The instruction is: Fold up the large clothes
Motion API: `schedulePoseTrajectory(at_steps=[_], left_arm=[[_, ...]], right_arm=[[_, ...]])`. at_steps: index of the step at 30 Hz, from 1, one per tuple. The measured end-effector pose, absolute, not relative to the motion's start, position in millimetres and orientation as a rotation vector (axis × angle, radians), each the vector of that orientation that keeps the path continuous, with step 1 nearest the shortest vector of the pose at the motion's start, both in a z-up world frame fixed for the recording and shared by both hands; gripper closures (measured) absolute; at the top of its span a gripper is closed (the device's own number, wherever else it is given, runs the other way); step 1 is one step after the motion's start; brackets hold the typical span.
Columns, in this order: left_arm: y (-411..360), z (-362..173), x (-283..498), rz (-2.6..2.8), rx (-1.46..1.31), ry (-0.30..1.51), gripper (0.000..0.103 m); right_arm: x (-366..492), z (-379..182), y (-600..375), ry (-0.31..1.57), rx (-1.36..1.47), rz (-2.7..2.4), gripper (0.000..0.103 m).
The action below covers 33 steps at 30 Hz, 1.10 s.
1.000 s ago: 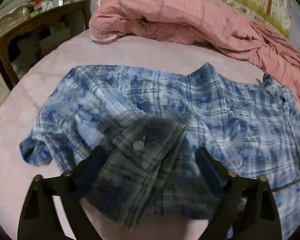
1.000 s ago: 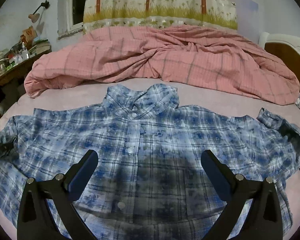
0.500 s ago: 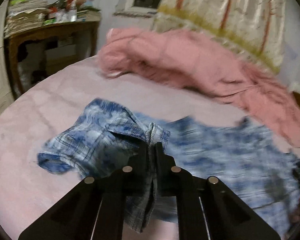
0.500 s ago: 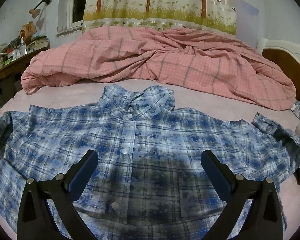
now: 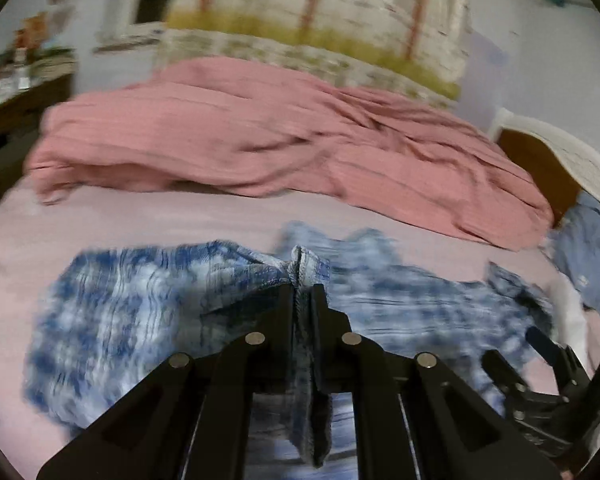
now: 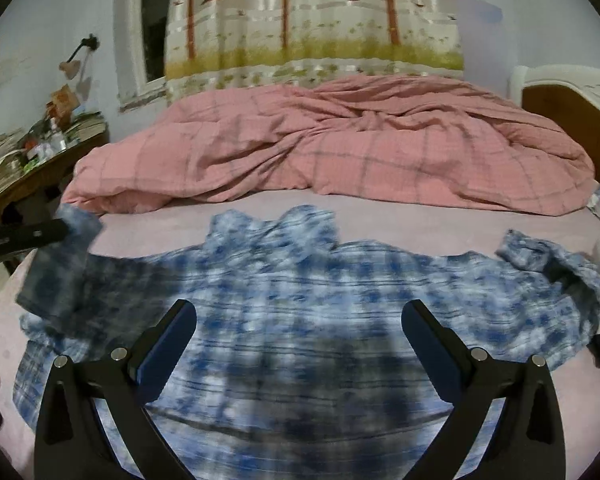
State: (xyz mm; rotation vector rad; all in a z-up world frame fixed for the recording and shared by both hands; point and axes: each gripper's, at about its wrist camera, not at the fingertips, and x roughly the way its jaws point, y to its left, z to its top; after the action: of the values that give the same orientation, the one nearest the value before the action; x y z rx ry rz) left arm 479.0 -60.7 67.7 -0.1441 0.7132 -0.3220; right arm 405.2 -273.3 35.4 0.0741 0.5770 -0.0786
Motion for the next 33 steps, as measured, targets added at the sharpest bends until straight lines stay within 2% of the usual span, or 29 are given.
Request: schedulePoseTrajectory(at_steps=[3, 8, 9, 10, 12, 16, 20, 22, 26, 28, 30, 32, 33], left_arm=[[-104.3, 54.8, 482.1, -0.484, -0.183, 0.742, 0.096], [-133.2, 28.9, 475.0, -0.511, -0.212, 0.737, 0.091], [-133.4, 26.9, 471.2, -0.499, -0.189, 0.72, 0.08], [-131.8, 25.8, 467.5, -0.496, -0.175, 0.709, 0.058], [-121.9, 26.5, 462.2, -0.466, -0.169, 0.687, 0.03], [-80.0, 35.4, 447.6, -0.411, -0.205, 0.639, 0.029], [-42.8, 40.5, 439.3, -0.335, -0.216, 0.57, 0.028], [-28.3, 40.4, 446.5, -0.292, -0.224, 0.591, 0.028], [-5.0, 27.2, 460.9, -0.239, -0.272, 0.645, 0.028], [0.4, 21.3, 466.2, -0.204, -0.266, 0.668, 0.029], [1.8, 18.1, 468.3, -0.185, -0.259, 0.674, 0.029], [2.8, 14.7, 468.5, -0.171, -0.256, 0.68, 0.029], [3.5, 13.2, 467.7, -0.164, -0.259, 0.682, 0.029]], right_arm=[[405.4, 36.9, -296.8, 0.505, 0.014, -0.282, 0.0], [422.4, 20.5, -335.1, 0.596, 0.151, -0.263, 0.0], [424.3, 18.0, -337.2, 0.607, 0.17, -0.248, 0.0], [425.5, 16.2, -336.9, 0.615, 0.184, -0.224, 0.0], [426.6, 12.1, -332.4, 0.621, 0.221, -0.169, 0.0], [432.2, 2.1, -311.8, 0.661, 0.224, -0.047, 0.0], [451.0, -21.7, -292.7, 0.777, 0.191, 0.032, 0.0], [460.6, -38.3, -289.1, 0.846, 0.197, 0.053, 0.01], [472.8, -60.1, -288.4, 0.919, 0.179, 0.051, 0.019], [478.1, -69.4, -283.4, 0.95, 0.138, 0.066, 0.034], [481.5, -77.0, -278.9, 0.971, 0.104, 0.053, 0.041], [481.6, -77.9, -277.9, 0.962, 0.085, 0.035, 0.043], [481.4, -77.4, -276.4, 0.958, 0.075, 0.042, 0.051]])
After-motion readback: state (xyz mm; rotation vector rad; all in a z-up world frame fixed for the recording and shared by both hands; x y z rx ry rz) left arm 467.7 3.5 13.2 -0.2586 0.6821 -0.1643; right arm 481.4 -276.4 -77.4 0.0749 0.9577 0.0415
